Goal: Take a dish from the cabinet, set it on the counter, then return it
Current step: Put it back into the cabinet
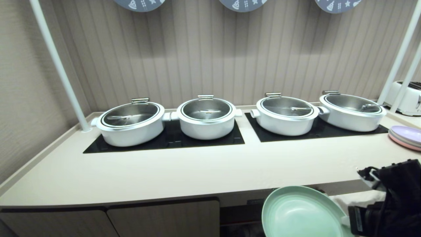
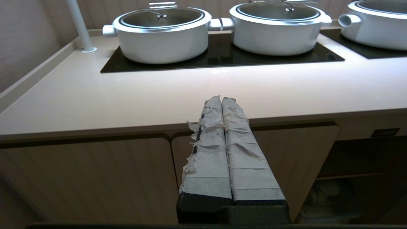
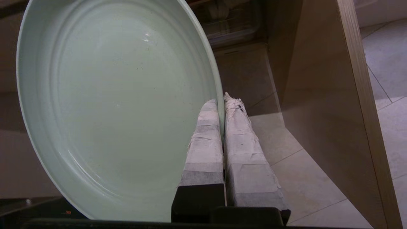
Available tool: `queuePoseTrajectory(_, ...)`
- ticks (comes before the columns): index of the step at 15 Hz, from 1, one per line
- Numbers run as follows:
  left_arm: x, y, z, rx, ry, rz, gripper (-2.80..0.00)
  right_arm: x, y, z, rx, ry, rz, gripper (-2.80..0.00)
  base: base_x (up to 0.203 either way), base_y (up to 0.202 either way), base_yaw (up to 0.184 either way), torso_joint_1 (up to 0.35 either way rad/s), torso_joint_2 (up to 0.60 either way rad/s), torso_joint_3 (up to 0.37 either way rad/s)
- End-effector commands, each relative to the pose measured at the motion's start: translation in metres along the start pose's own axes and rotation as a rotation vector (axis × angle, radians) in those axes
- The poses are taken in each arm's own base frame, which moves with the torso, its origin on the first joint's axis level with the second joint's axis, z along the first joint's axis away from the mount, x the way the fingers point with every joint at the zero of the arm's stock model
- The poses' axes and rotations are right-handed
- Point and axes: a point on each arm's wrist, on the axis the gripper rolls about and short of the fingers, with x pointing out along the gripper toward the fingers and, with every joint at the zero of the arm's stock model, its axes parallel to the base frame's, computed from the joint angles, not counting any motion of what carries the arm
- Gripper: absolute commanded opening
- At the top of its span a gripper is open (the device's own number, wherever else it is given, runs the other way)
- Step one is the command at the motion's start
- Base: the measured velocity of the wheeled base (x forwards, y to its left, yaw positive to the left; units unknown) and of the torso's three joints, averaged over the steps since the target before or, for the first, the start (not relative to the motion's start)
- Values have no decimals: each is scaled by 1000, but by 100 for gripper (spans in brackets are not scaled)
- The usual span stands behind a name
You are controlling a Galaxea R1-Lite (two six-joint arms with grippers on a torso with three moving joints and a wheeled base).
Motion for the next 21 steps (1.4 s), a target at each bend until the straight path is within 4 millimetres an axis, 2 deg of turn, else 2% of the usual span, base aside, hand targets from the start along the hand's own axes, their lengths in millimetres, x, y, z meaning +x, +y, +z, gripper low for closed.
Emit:
queuePoseTrajectory(1, 0, 0, 0, 0, -1, -1, -280, -10, -2, -11, -23, -10, 40, -280, 0, 0, 0, 0, 0, 0)
queuePoseTrajectory(10, 0, 0, 0, 0, -1, 0, -280, -24, -13, -42, -57, 15, 121, -280, 0, 0, 0, 0, 0, 0)
queuePoseTrajectory(21, 0, 0, 0, 0, -1, -1, -280, -22, -15, -47, -64, 27, 116, -280, 0, 0, 0, 0, 0, 0)
